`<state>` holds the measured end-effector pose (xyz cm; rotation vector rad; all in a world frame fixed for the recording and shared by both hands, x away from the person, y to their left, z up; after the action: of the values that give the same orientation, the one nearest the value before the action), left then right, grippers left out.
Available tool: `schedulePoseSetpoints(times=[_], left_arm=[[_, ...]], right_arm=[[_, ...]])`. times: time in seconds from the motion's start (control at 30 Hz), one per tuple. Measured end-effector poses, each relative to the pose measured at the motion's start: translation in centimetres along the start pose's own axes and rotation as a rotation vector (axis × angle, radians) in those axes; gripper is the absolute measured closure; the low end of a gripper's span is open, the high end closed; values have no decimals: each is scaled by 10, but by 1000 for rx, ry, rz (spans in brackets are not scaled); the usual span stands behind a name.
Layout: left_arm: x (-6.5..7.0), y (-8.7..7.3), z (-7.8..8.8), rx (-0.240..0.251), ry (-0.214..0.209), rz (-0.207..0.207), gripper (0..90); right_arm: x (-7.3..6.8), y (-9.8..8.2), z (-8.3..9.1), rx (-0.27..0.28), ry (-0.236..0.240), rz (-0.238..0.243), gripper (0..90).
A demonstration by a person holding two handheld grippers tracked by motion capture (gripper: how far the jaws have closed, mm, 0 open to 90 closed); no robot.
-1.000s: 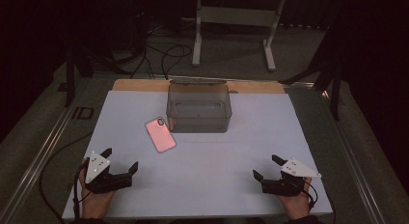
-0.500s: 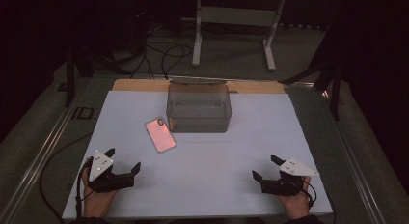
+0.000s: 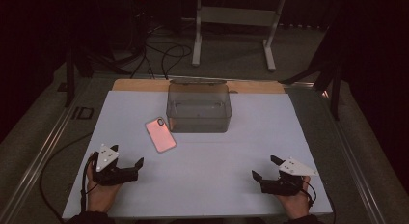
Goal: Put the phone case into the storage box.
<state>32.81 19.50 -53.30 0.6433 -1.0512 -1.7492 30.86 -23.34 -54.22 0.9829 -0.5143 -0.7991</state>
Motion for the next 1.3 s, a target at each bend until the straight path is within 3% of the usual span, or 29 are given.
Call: schedulePoseSetpoints(times=[0.3, 0.5, 0.87, 1.3], left_arm=[[-1, 4, -11, -33, 8, 10, 15], [0, 4, -17, -49, 23, -6, 21], [0, 11, -24, -36, 47, -32, 20], [-2, 19, -26, -17, 45, -41, 9]], right_arm=[[0, 0, 0, -1, 2, -1, 91], [-1, -1, -1, -4, 4, 2, 91], [-1, -2, -1, -6, 1, 3, 92], [1, -2, -1, -1, -6, 6, 91]])
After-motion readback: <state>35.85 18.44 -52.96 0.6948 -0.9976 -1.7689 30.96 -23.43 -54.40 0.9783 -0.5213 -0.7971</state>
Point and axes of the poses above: each handheld gripper's, and its own axes: z roughly backward along the jaws, y roughly out of its top, x roughly to its right, the point moved 10 cm from there along -z, roughly forward along the jaws, and after that the axes turned 3 degrees about z, right-handed, at the moved point
